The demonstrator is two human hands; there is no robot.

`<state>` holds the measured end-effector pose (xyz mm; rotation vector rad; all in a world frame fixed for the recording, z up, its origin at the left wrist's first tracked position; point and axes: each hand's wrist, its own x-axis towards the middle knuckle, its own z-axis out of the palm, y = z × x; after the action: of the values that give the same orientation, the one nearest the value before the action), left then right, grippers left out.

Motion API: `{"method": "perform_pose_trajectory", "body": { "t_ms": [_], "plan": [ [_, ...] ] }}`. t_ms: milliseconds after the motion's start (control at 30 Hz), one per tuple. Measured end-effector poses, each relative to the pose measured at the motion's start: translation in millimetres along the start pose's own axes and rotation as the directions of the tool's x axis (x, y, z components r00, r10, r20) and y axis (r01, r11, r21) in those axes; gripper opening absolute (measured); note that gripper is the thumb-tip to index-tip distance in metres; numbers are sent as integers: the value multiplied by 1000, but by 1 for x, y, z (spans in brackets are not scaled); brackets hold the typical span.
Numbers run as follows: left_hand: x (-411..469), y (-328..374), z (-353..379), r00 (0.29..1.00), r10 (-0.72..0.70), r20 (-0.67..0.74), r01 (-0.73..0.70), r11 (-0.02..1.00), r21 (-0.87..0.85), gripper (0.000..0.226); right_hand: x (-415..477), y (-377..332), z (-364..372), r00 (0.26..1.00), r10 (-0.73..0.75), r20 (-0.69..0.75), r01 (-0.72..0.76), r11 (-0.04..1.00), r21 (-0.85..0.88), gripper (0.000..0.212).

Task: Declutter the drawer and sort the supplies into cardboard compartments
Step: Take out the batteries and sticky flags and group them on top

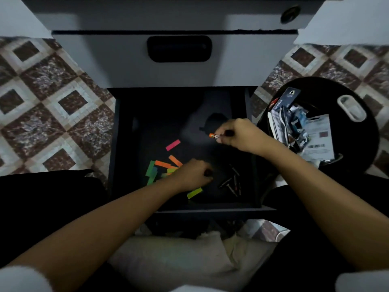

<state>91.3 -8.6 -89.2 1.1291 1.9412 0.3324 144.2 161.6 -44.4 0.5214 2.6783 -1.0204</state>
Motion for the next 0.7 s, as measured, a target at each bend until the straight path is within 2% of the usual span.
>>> {"method": "perform_pose_trajectory", "body": {
  "t_ms": [200,367,467,533,567,633,700],
  "plan": [
    [25,36,38,995,-95,-15,95,995,0,28,-4,0,-7,999,50,15,-51,997,63,13],
    [28,33,46,998,-66,18,66,998,9,25,-7,-1,-3,994,49,103,-50,999,6,18],
    [25,30,42,998,-45,39,45,999,2,25,-7,-3,3,983,44,181,-22,993,-117,20],
    [21,28,37,998,-42,38,43,999,-29,25,-5,-4,8,967,71,244,-16,975,-221,15],
    [18,27,34,999,-45,31,46,998,-43,25,-4,-4,11,959,81,271,-5,963,-268,9],
    [12,20,28,999,-48,-7,48,996,-70,24,-2,-5,16,943,101,317,19,935,-355,19],
    [7,9,21,997,-59,-49,54,994,-100,22,-1,-5,22,930,146,338,28,887,-461,16]
  ]
}}
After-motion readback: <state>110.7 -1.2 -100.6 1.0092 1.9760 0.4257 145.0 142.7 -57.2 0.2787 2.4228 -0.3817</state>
